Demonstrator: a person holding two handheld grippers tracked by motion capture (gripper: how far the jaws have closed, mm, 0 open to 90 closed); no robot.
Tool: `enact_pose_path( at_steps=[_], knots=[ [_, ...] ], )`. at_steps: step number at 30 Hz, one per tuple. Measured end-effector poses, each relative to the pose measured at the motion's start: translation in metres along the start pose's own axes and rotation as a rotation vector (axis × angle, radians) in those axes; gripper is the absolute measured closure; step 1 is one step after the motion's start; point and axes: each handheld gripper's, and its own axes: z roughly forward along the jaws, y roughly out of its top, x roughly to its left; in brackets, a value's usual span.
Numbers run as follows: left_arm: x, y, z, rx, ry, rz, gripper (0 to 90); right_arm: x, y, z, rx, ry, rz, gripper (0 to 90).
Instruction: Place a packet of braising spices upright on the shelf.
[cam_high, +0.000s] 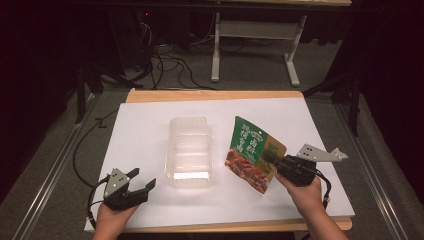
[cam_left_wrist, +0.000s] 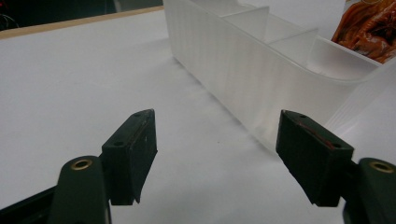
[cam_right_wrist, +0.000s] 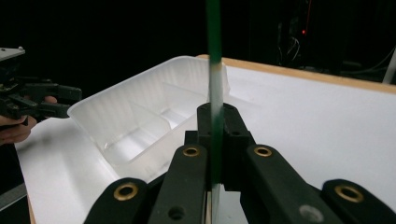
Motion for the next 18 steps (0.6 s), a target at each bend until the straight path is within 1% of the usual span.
enact_pose_path(
  at_steps=[3, 4, 8, 10, 15, 18],
  knots=[
    [0.001, 0.000, 0.000, -0.002, 0.002, -0.002, 29.4, 0.000, 0.004, -0.004, -0.013, -0.008, -0.030, 90.0],
    [0.001, 0.000, 0.000, -0.003, 0.001, -0.005, 29.4, -0.002, 0.005, -0.005, -0.017, -0.009, -0.036, 90.0],
    [0.002, 0.000, 0.000, -0.007, 0.003, -0.006, 29.4, -0.007, 0.006, -0.007, -0.025, -0.011, -0.040, 90.0],
    [0.002, 0.000, -0.001, -0.009, 0.005, -0.007, 29.4, -0.012, 0.009, -0.010, -0.039, -0.006, -0.050, 90.0],
    [0.003, 0.000, -0.001, -0.009, 0.010, -0.012, 29.4, -0.016, 0.012, -0.010, -0.052, -0.001, -0.067, 90.0],
    [0.003, 0.000, -0.001, -0.008, 0.012, -0.009, 29.3, -0.020, 0.017, -0.009, -0.065, 0.001, -0.063, 90.0]
  ],
)
